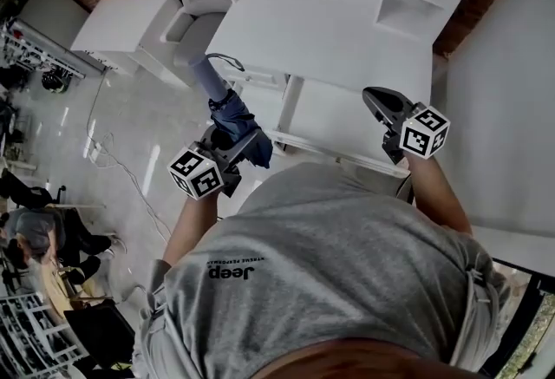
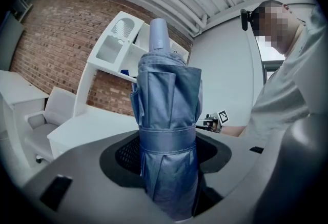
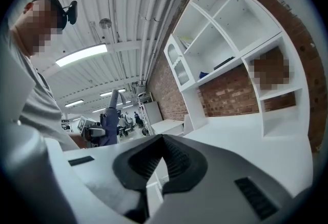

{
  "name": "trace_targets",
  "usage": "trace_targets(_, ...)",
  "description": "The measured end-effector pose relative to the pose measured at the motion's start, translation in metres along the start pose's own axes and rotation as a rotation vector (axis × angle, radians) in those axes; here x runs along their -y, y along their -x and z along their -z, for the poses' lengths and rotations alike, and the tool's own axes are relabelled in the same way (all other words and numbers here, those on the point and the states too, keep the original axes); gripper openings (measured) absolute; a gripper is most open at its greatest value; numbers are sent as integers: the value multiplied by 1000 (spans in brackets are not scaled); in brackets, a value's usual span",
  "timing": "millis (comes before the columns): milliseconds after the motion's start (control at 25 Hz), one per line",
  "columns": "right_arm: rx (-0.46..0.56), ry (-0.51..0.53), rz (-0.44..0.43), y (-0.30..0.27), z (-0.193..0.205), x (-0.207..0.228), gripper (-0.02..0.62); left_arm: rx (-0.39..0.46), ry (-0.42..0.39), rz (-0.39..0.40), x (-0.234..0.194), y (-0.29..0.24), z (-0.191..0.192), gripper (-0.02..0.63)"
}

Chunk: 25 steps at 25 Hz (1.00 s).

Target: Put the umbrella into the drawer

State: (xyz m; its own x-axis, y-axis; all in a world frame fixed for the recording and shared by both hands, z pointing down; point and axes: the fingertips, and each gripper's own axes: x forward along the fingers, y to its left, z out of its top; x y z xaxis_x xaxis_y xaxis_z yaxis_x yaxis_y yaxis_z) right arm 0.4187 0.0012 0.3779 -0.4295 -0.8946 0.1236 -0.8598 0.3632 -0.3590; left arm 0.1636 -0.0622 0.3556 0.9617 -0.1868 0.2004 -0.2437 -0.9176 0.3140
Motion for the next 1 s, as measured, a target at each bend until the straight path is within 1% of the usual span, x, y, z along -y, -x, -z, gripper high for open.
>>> trace_targets(80,0,-9,-11,1,-4,14,8,-5,-4,-10,3,-12,-5,265)
trace_targets(200,4,-16,-27,3,-9,23,8,-8,-13,-29,7,-18,-13,265)
trace_targets(360,20,-31,-39,4,-11,42,8,-10,-2,-48,8,-30,-20,265)
trace_targets(560,27,-56,-47,4,-9,49,8,-15,-1,-60,14,-34,-27,265)
trace_targets(680,8,-62,-65,2,-2,51,8,-12,-9,-78,18,-33,-29,265)
trace_targets(800,-9,-62,-90,-9,1,54,8,2,-2,-107,13,-32,-28,265)
trace_targets(1000,-73,-25,-164,-37,8,48,8,23,48,-166,-4,-29,-14,265)
